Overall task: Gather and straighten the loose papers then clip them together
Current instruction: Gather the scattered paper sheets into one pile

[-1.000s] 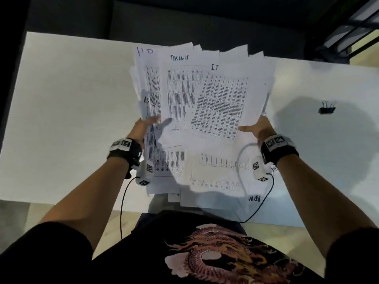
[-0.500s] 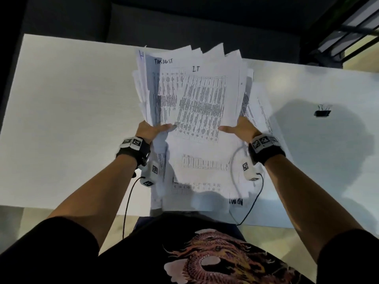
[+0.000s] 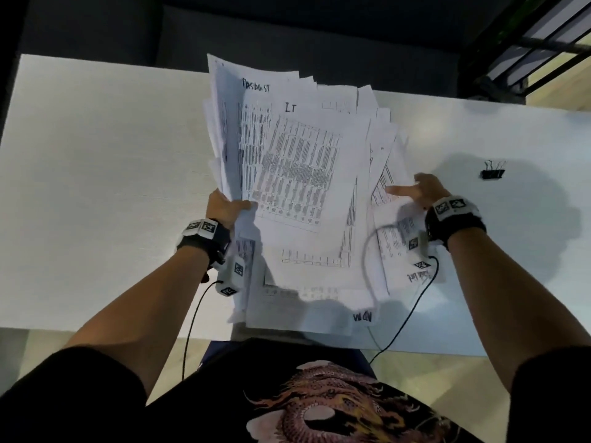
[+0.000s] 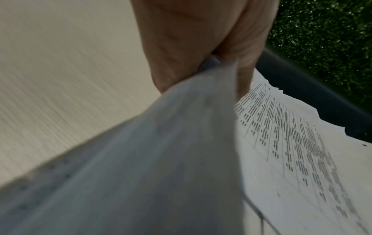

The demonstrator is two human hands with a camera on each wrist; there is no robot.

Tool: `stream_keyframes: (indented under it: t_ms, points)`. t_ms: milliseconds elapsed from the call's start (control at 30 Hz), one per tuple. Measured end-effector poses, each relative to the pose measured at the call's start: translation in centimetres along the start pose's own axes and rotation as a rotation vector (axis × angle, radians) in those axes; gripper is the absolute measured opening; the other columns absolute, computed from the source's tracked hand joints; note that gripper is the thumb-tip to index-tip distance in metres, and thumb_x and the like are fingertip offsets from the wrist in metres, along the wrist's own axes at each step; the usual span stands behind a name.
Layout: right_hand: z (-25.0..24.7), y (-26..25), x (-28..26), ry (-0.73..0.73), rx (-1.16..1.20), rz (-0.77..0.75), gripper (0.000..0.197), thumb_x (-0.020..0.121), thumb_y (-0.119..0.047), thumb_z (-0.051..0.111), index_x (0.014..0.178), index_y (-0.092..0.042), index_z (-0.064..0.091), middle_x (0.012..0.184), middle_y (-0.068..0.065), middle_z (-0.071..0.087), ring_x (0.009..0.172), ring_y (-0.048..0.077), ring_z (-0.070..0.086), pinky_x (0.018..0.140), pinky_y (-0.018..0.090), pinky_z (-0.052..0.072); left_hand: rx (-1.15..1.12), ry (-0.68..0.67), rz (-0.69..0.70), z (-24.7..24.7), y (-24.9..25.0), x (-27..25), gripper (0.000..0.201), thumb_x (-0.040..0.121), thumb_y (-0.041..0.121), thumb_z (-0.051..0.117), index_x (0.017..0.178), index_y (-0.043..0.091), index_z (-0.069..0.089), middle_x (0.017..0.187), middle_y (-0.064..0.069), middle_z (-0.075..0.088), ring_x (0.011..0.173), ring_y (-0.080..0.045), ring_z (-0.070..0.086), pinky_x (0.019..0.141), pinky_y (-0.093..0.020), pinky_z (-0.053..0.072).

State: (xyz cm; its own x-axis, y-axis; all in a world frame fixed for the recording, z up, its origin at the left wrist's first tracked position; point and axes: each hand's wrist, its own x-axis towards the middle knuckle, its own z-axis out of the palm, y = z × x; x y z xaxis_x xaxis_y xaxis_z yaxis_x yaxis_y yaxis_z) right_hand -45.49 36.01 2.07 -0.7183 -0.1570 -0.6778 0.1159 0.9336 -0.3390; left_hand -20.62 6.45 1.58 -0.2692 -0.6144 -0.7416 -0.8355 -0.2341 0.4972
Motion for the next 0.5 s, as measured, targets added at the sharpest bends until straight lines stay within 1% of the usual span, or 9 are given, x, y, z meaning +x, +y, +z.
stream_keyframes:
  t_ms: [33, 67, 133, 167, 200, 233, 300, 400, 500]
  points:
    - [-0.2, 0.2, 0.1, -0.035, -0.002, 0.026, 0.054, 0.077, -0.037, 0.075, 0.112, 0.001, 0.059, 0.122, 0.015, 0.058, 0.107, 0.029, 0.055, 0.091, 0.031, 0.037, -0.057, -0.003, 0.029, -0.2, 0.1, -0.6, 0.031, 0.084, 0.007, 0.072, 0.066, 0.012, 0.047, 0.053, -0.002, 0.049, 0.041, -0.008, 0.051, 0.030, -0.013, 0.036]
    - [-0.1, 0.2, 0.2, -0.056, 0.004, 0.041, 0.064, 0.072, -0.042, 0.077, 0.112, 0.004, 0.059, 0.122, 0.016, 0.060, 0.106, 0.030, 0.056, 0.091, 0.033, 0.039, -0.118, -0.008, 0.033, -0.3, 0.2, -0.7, 0.028, 0.086, 0.006, 0.069, 0.069, 0.010, 0.047, 0.055, -0.001, 0.052, 0.048, -0.007, 0.054, 0.035, -0.011, 0.041]
    - [0.5, -0.2, 0.2, -0.029, 0.032, 0.042, 0.080, 0.064, -0.042, 0.081, 0.121, 0.009, 0.055, 0.116, 0.018, 0.060, 0.108, 0.030, 0.056, 0.086, 0.031, 0.040, -0.179, -0.012, 0.042, 0.1, 0.2, -0.2, 0.028, 0.081, 0.013, 0.076, 0.090, 0.003, 0.051, 0.087, -0.004, 0.060, 0.086, -0.015, 0.057, 0.070, -0.020, 0.054]
    - [1.1, -0.4, 0.3, -0.019, 0.064, 0.061, 0.083, 0.065, -0.038, 0.083, 0.125, 0.010, 0.051, 0.121, 0.020, 0.060, 0.112, 0.032, 0.056, 0.086, 0.031, 0.041, -0.169, -0.026, 0.043, 0.4, 0.3, -0.1, 0.053, 0.072, 0.021, 0.084, 0.107, -0.001, 0.051, 0.104, -0.007, 0.061, 0.101, -0.020, 0.056, 0.086, -0.032, 0.054]
    - [1.6, -0.6, 0.3, -0.017, 0.076, 0.068, 0.082, 0.068, -0.034, 0.084, 0.128, 0.009, 0.048, 0.126, 0.020, 0.058, 0.115, 0.034, 0.056, 0.087, 0.033, 0.043, -0.131, -0.019, 0.044, 0.7, 0.3, 0.1, 0.079, 0.062, 0.027, 0.090, 0.121, -0.003, 0.047, 0.118, -0.010, 0.060, 0.112, -0.025, 0.055, 0.092, -0.040, 0.053]
    - [1.9, -0.8, 0.4, -0.030, 0.075, 0.076, 0.080, 0.068, -0.031, 0.084, 0.129, 0.007, 0.048, 0.127, 0.019, 0.059, 0.115, 0.034, 0.056, 0.087, 0.033, 0.045, -0.088, -0.013, 0.053, 0.9, 0.2, 0.2, 0.095, 0.054, 0.031, 0.093, 0.129, -0.003, 0.045, 0.125, -0.014, 0.058, 0.116, -0.030, 0.055, 0.090, -0.045, 0.054]
    - [1.6, -0.6, 0.2, -0.015, 0.084, 0.073, 0.077, 0.069, -0.029, 0.084, 0.125, 0.010, 0.049, 0.122, 0.015, 0.061, 0.109, 0.030, 0.058, 0.085, 0.032, 0.045, -0.026, 0.023, 0.067, 1.1, -0.2, 0.9, 0.097, 0.048, 0.032, 0.095, 0.125, -0.004, 0.049, 0.121, -0.019, 0.061, 0.113, -0.035, 0.059, 0.082, -0.047, 0.056]
    - [-0.8, 1.3, 0.0, 0.111, 0.101, 0.086, 0.066, 0.069, -0.027, 0.084, 0.113, 0.013, 0.055, 0.111, 0.018, 0.064, 0.102, 0.031, 0.061, 0.081, 0.030, 0.045, -0.009, 0.058, 0.067, 0.6, -0.1, 1.5, 0.080, 0.053, 0.028, 0.094, 0.114, -0.008, 0.056, 0.111, -0.018, 0.064, 0.106, -0.032, 0.061, 0.083, -0.043, 0.056]
    - [-3.5, 3.9, -1.1, 0.245, 0.280, 0.093, 0.067, 0.061, -0.030, 0.087, 0.111, 0.006, 0.060, 0.106, 0.015, 0.068, 0.096, 0.028, 0.065, 0.078, 0.033, 0.052, -0.045, 0.097, 0.052, -0.2, -0.3, 1.7, 0.050, 0.056, 0.023, 0.093, 0.083, 0.005, 0.055, 0.083, -0.012, 0.059, 0.093, -0.026, 0.061, 0.079, -0.045, 0.056]
